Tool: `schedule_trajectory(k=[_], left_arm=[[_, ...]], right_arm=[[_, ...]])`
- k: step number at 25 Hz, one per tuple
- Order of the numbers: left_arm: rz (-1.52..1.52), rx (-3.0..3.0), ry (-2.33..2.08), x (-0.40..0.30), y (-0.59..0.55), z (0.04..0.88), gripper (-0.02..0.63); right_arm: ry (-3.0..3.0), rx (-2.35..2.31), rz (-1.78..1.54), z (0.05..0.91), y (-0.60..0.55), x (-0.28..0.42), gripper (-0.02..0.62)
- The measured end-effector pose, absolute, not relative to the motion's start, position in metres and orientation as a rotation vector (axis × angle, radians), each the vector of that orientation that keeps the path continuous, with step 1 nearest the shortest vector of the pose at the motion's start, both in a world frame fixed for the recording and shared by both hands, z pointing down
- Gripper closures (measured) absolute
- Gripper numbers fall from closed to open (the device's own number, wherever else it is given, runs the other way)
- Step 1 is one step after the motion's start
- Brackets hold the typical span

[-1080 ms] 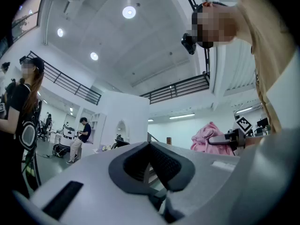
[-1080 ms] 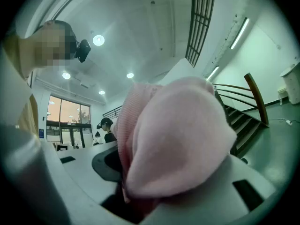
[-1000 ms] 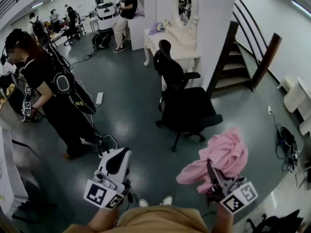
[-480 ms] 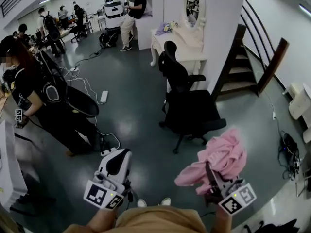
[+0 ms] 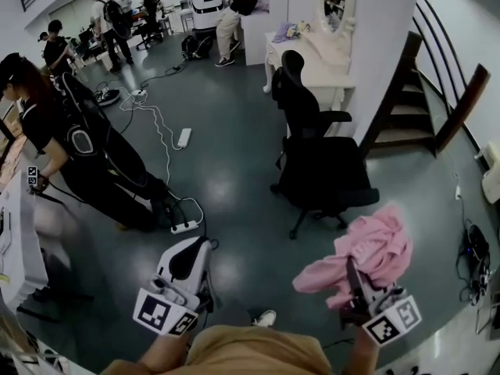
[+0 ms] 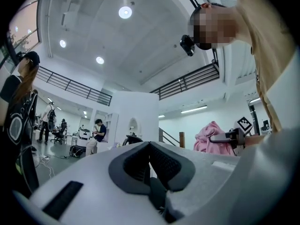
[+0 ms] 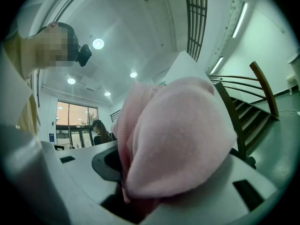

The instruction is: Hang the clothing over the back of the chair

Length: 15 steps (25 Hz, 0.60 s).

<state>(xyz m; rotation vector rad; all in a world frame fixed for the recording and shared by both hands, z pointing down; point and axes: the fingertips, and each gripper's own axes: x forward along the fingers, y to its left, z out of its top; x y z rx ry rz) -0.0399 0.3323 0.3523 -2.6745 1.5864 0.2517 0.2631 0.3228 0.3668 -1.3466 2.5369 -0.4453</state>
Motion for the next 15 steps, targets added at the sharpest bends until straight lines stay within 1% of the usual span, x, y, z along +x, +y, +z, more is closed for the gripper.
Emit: schedule_trajectory(k=[4, 9, 15], left_arm=[[0.255, -2.665, 1.641, -0.038, 0.329, 0.36, 0.603], [0.279, -2.661, 1.603, -0.03, 0.311, 0.352, 0.603], [0.305, -2.734, 1.577, -0.034, 0.246, 0.378, 0.603]], right_arm=[[2.557, -1.323, -0.479, 0.374, 0.314, 0.266, 0.382], [2.607, -1.301, -0.47, 0.372, 0.301, 0.258, 0.382], [2.63, -1.323, -0.47, 0.383, 0.253, 0.237, 0.382]])
